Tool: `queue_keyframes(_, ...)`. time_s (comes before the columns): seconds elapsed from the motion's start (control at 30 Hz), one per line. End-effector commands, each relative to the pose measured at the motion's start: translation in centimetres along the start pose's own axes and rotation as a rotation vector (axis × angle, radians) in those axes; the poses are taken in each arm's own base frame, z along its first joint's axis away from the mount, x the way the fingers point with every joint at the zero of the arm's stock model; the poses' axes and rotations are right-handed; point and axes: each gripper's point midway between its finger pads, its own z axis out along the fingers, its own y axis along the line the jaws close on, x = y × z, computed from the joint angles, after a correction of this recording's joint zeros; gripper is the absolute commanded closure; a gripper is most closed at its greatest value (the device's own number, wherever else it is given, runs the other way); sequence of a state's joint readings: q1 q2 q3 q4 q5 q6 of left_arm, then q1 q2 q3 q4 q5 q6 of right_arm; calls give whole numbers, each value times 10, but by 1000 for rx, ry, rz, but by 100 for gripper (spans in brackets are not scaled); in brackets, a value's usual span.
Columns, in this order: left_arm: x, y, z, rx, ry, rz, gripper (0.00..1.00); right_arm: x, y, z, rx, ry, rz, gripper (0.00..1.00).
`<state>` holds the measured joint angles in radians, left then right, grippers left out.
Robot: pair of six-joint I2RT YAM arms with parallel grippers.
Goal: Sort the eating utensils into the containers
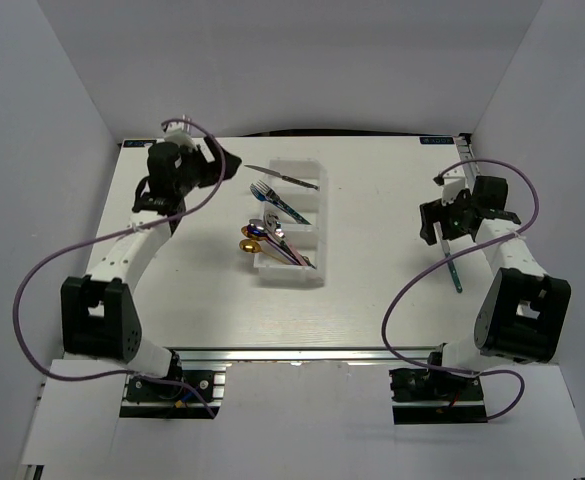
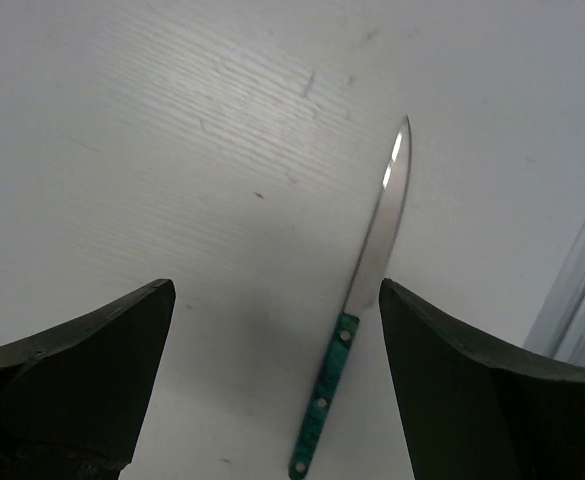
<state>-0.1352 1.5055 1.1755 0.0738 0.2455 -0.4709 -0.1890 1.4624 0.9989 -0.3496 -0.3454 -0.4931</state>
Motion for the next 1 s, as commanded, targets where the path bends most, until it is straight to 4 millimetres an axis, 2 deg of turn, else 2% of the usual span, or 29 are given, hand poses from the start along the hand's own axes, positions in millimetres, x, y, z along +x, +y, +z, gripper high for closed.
queue_keyframes(0.0,8,-35,-47,132,23,24,6,13,-36,-14,139,105,-60,11)
queue_keyframes(0.03,12,-37,-55,144,26,33,6,16,-39,-14,148,129,-70,12)
queue_keyframes(0.07,27,-33,-61,147,54,37,6,29,-39,-12,135,184,-62,12)
queue_keyframes(0.1,32,-32,-67,150,59,53,6,36,-42,-13,132,213,-61,14)
queue_keyframes(0.13,28,-37,-78,164,32,82,6,37,-46,-15,132,232,-74,15)
queue_keyframes(0.17,40,-30,-82,150,43,92,6,49,-42,-16,109,279,-61,16)
queue_keyframes(0.2,34,-34,-90,161,8,112,6,53,-43,-18,102,296,-66,18)
queue_keyframes(0.27,43,-32,-95,169,9,120,6,63,-42,-20,92,335,-62,20)
queue_keyframes(0.37,36,-44,-103,208,3,128,6,77,-39,-19,75,394,-52,24)
queue_keyframes(0.47,31,-48,-108,216,-17,138,6,91,-34,-15,49,444,-24,33)
queue_keyframes(0.57,27,-47,-110,205,-24,147,6,101,-31,-7,30,471,-1,36)
queue_keyframes(0.77,24,-47,-112,198,-32,157,6,115,-41,8,57,515,8,38)
queue_keyframes(0.9,25,-46,-112,191,-33,157,6,119,-44,15,57,523,14,41)
queue_keyframes(0.97,26,-45,-111,191,-31,155,6,123,-42,19,43,531,18,48)
